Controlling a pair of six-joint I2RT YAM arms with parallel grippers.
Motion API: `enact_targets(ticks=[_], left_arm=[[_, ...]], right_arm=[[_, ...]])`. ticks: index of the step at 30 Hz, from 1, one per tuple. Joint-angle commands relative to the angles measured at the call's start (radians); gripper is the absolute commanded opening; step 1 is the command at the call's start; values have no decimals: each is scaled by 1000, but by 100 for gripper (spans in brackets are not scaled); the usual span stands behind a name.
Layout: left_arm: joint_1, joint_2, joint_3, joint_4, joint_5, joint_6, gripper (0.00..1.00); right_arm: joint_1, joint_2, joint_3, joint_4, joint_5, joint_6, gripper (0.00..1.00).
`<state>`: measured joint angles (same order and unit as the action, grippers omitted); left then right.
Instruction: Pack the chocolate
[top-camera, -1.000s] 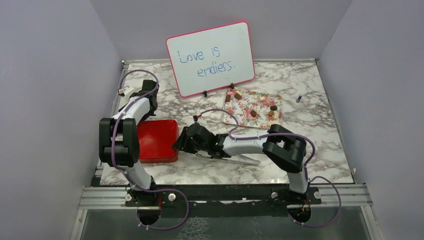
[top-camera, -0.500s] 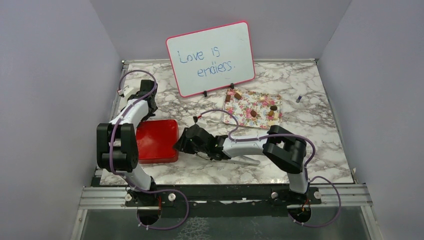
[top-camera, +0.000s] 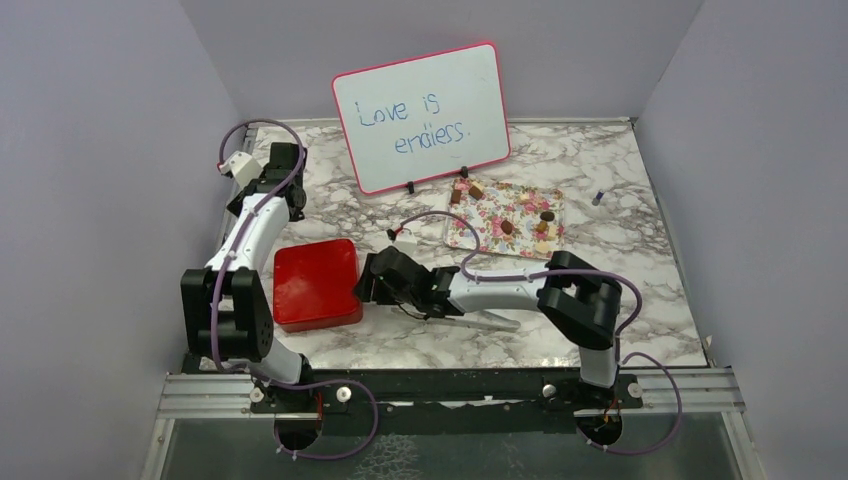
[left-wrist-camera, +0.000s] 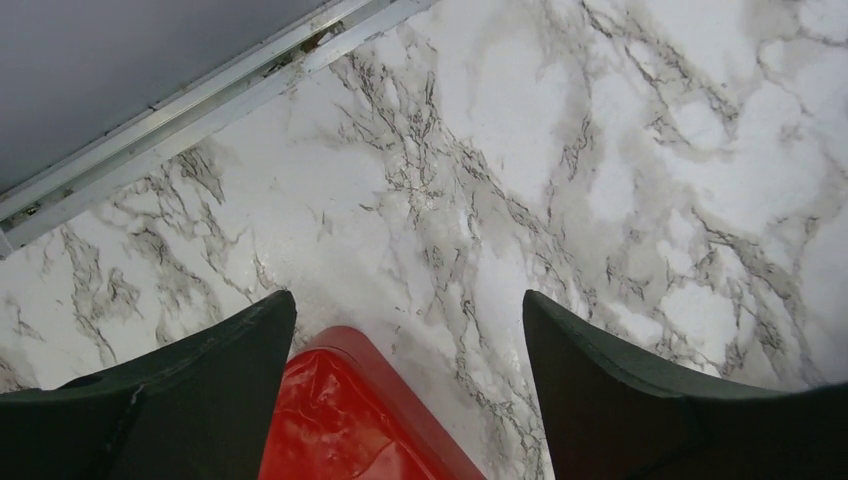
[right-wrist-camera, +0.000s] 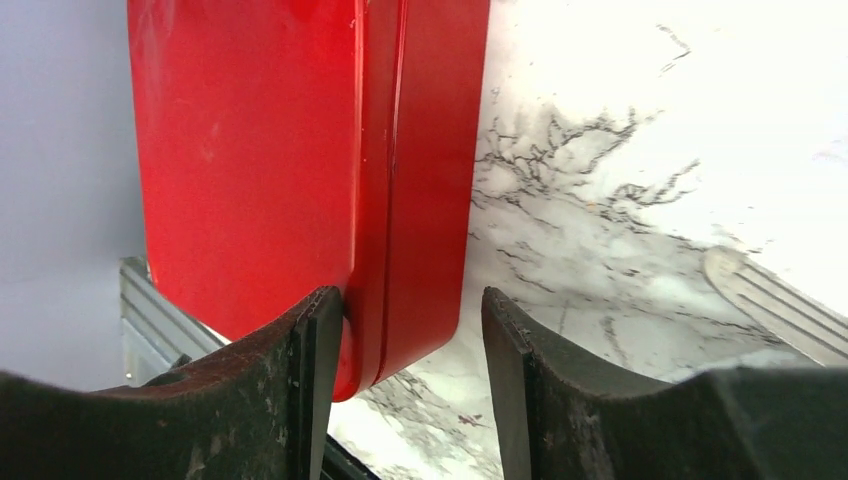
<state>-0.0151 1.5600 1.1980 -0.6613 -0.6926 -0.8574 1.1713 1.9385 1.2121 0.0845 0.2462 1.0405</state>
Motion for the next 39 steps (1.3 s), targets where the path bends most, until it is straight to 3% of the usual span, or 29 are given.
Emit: enact_targets(ticks=[1, 6, 12, 19, 30, 39], left_arm=[[4, -82, -36, -28, -37, -51, 81], [6, -110, -101, -27, 1, -98, 59], [6, -87, -158, -8, 12, -151, 28], [6, 3, -167, 45, 152, -160, 7], [6, 5, -229, 119, 221, -158, 6], [6, -3, -151, 110, 225, -136, 9]], right_arm=[[-4, -82, 49, -119, 131, -117, 56], [-8, -96, 110, -94, 173, -259, 42], [-10, -29, 250, -42, 127, -495, 1], [-11, 130, 429, -61, 152, -669, 1], [-44, 383, 552, -225, 303, -674, 1], [-44, 222, 506, -148, 209, -712, 1]])
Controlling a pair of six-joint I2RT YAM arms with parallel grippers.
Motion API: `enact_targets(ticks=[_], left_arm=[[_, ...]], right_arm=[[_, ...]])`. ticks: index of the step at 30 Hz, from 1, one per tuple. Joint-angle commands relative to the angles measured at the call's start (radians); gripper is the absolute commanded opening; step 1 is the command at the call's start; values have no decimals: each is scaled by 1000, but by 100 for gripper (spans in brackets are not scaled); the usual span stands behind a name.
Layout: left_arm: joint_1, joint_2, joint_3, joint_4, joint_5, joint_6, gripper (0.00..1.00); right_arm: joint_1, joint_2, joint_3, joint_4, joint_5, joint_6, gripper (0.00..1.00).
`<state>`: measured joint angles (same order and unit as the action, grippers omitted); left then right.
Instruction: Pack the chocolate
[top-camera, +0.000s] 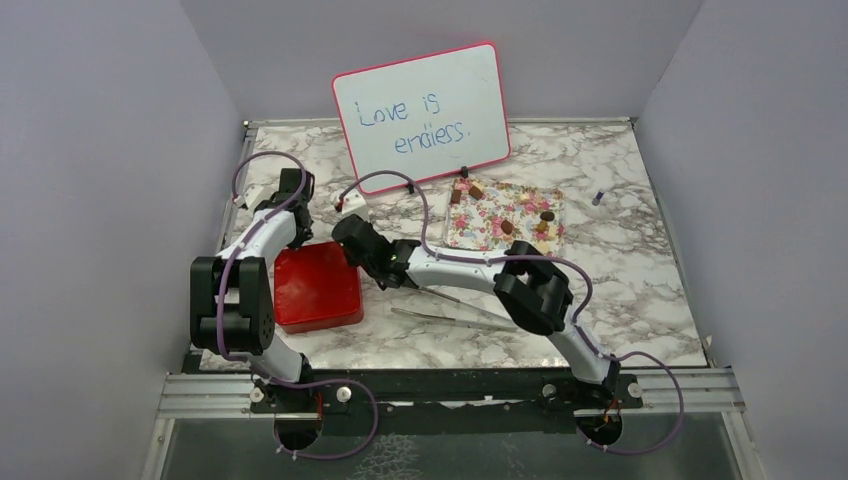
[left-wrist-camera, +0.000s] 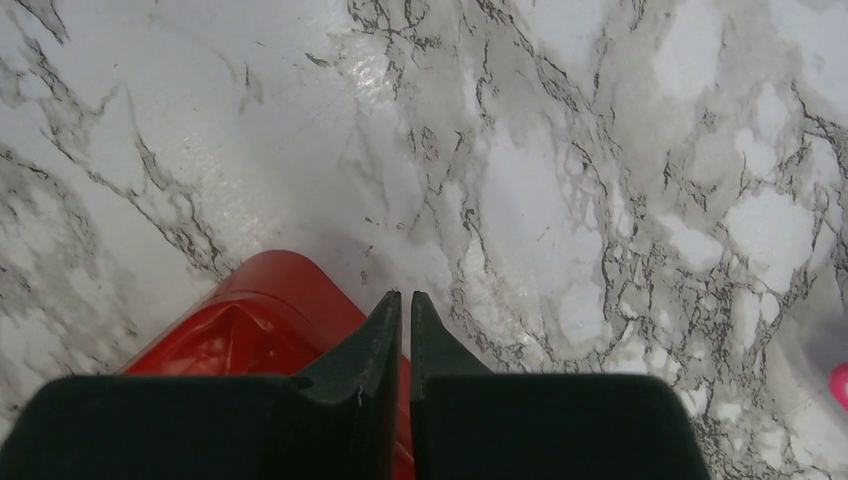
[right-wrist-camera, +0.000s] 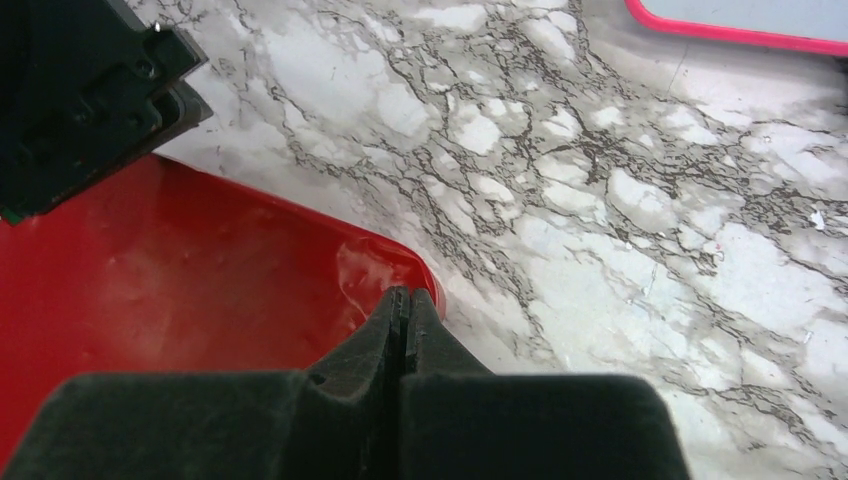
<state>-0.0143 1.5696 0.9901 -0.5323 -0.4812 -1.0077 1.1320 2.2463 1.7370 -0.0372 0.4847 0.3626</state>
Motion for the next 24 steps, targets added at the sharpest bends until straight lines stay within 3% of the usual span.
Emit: enact_targets(ticks=[1, 7, 12, 17, 24], left_arm=[[5, -19, 69, -28, 7, 14, 9], [5, -76, 98, -69, -51, -4, 10], [5, -75, 38, -59, -62, -23, 11], [28, 14, 9, -43, -5, 20, 5], [31, -31, 56, -58, -12, 22, 5]], right_arm=[[-4, -106, -31, -28, -59, -28, 1], [2, -189, -155, 16, -177, 40, 1], [0, -87, -124, 48, -136, -1, 1], [-1, 105, 98, -242, -88, 65, 1], [1, -66, -21, -104, -157, 19, 1]])
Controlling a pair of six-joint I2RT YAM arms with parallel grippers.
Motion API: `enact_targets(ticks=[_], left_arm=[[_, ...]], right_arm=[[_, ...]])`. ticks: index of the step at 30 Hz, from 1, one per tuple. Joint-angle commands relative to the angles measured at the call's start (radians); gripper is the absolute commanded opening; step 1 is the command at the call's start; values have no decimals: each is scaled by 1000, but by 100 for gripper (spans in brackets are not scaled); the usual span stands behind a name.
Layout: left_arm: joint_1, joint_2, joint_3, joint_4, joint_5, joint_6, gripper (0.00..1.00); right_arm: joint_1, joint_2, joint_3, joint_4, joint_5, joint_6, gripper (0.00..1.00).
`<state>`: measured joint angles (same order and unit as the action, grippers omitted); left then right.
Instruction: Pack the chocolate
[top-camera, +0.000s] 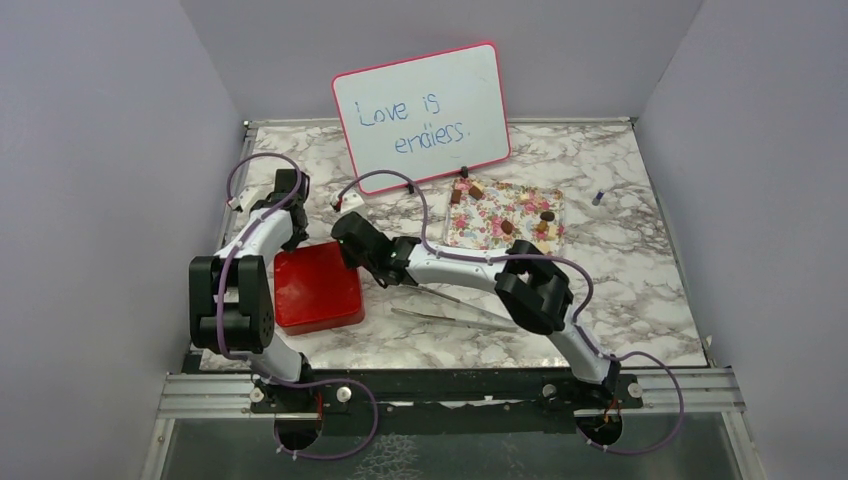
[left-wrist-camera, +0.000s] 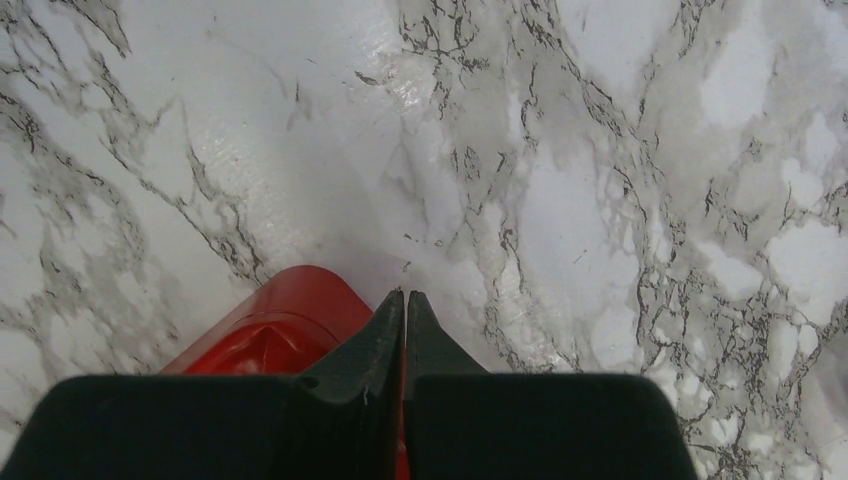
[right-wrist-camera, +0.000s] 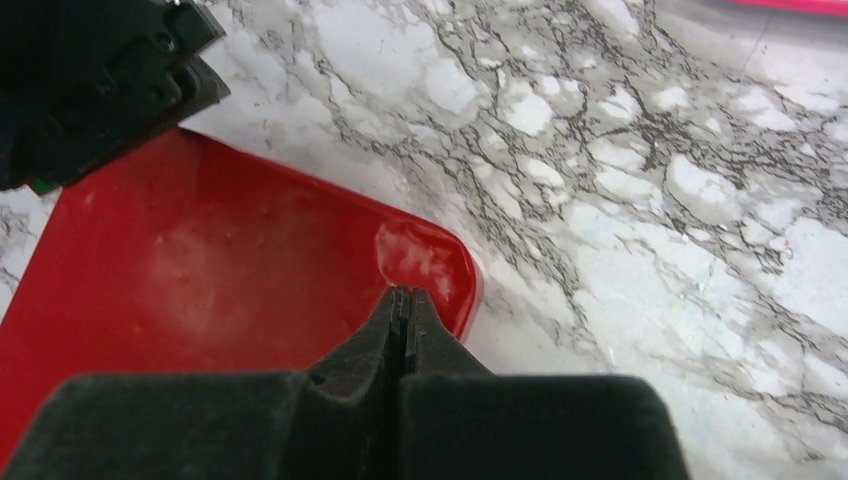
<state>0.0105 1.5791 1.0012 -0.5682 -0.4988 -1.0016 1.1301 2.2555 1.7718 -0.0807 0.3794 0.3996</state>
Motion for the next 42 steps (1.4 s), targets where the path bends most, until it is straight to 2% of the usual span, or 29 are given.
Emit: enact_targets(ticks=[1, 4, 11, 20, 28, 31, 36, 39, 42], left_arm=[[8, -50, 63, -33, 1, 15, 5], [11, -81, 105, -48, -31, 13, 6], [14, -129, 58, -61, -78, -21, 7], [28, -74, -54, -43, -16, -60, 6], [28, -133, 8, -43, -42, -34, 6], [28, -175, 4, -43, -51, -47, 8], [12, -211, -41, -34, 51, -65, 16], [-40, -237, -49, -13, 93, -11, 30], [-131, -297, -41, 6, 41, 56, 44]], right_arm=[[3, -106, -65, -45, -91, -16, 1], [3, -206, -125, 20, -240, 2, 1], [33, -291, -304, 71, -352, 92, 1], [51, -239, -437, -5, -342, 247, 1], [54, -332, -436, -36, -335, 241, 1], [54, -370, -476, 10, -363, 240, 1], [54, -348, -504, 35, -363, 217, 1], [54, -267, -454, -58, -354, 230, 1], [54, -276, -472, -57, -332, 238, 1]])
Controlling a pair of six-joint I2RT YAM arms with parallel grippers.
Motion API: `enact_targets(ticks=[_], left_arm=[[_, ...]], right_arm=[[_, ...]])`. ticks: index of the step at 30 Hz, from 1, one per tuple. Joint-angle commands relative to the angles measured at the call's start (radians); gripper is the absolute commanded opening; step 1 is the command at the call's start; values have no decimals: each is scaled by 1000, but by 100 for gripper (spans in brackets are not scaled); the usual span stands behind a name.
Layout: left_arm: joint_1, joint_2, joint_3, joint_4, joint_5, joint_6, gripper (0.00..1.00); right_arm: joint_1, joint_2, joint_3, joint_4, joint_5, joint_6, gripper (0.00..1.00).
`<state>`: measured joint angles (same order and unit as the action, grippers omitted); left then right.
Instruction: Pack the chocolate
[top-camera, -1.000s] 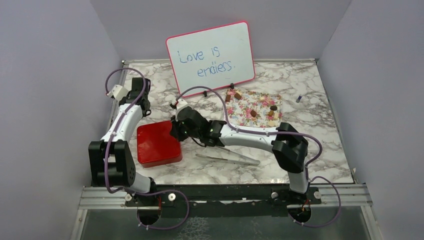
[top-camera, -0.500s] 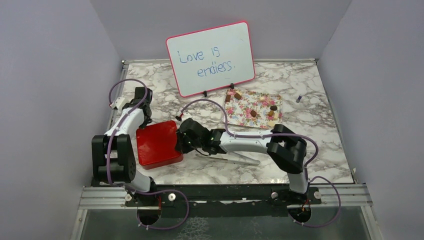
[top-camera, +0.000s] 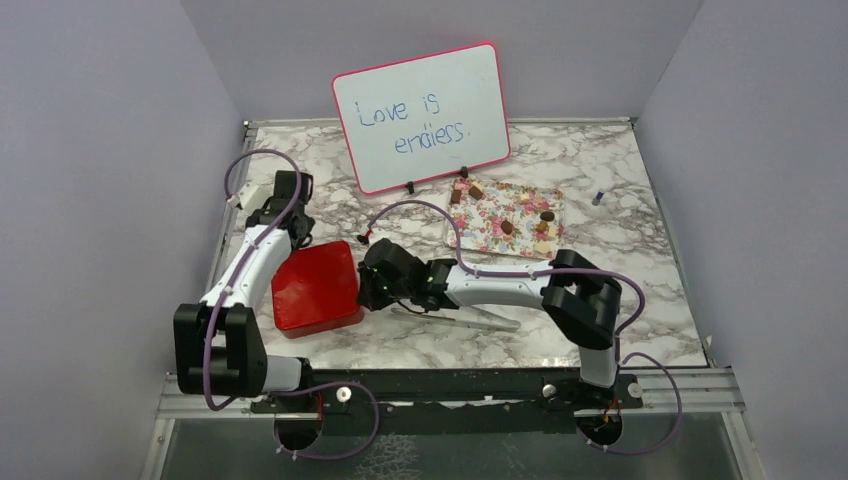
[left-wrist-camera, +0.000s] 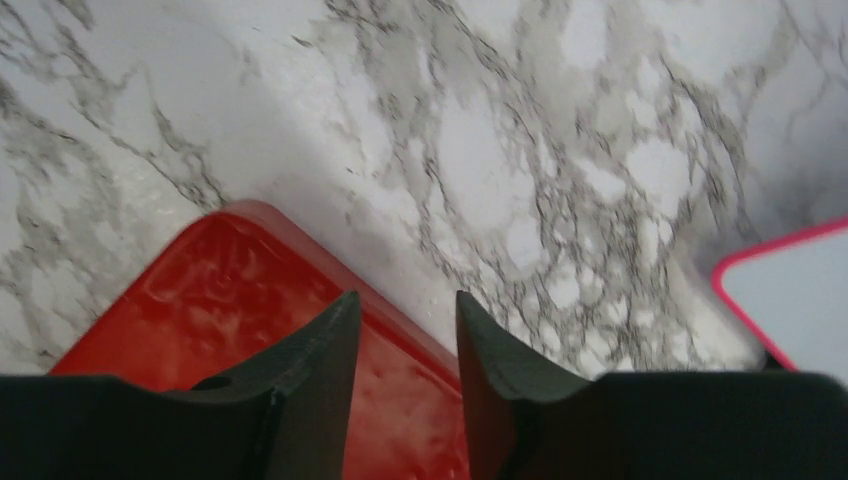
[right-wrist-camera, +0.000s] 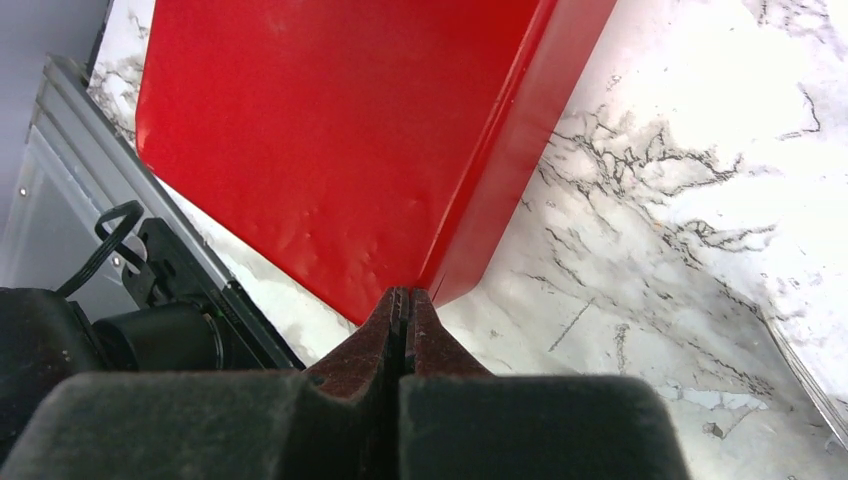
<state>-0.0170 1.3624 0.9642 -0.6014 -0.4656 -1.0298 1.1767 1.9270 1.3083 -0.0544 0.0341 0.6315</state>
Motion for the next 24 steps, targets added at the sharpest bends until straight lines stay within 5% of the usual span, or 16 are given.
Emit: enact_targets(ticks=[1, 6, 13, 21, 24], left_arm=[[-133, -102, 4, 46, -11, 120, 47], [-248, -198, -3, 188, 91, 328, 53], [-271, -255, -4, 236, 365, 524, 65], [-281, -390, -40, 323, 670, 624, 90], [-302, -444, -66, 347, 706, 638, 99]], right_arm=[[8, 33, -15, -84, 30, 7, 1], [8, -113, -48, -153, 179, -5, 6], [7, -408, -99, -337, 353, 28, 30], [7, -766, -278, -420, 401, 114, 67], [8, -862, -338, -416, 434, 132, 99]])
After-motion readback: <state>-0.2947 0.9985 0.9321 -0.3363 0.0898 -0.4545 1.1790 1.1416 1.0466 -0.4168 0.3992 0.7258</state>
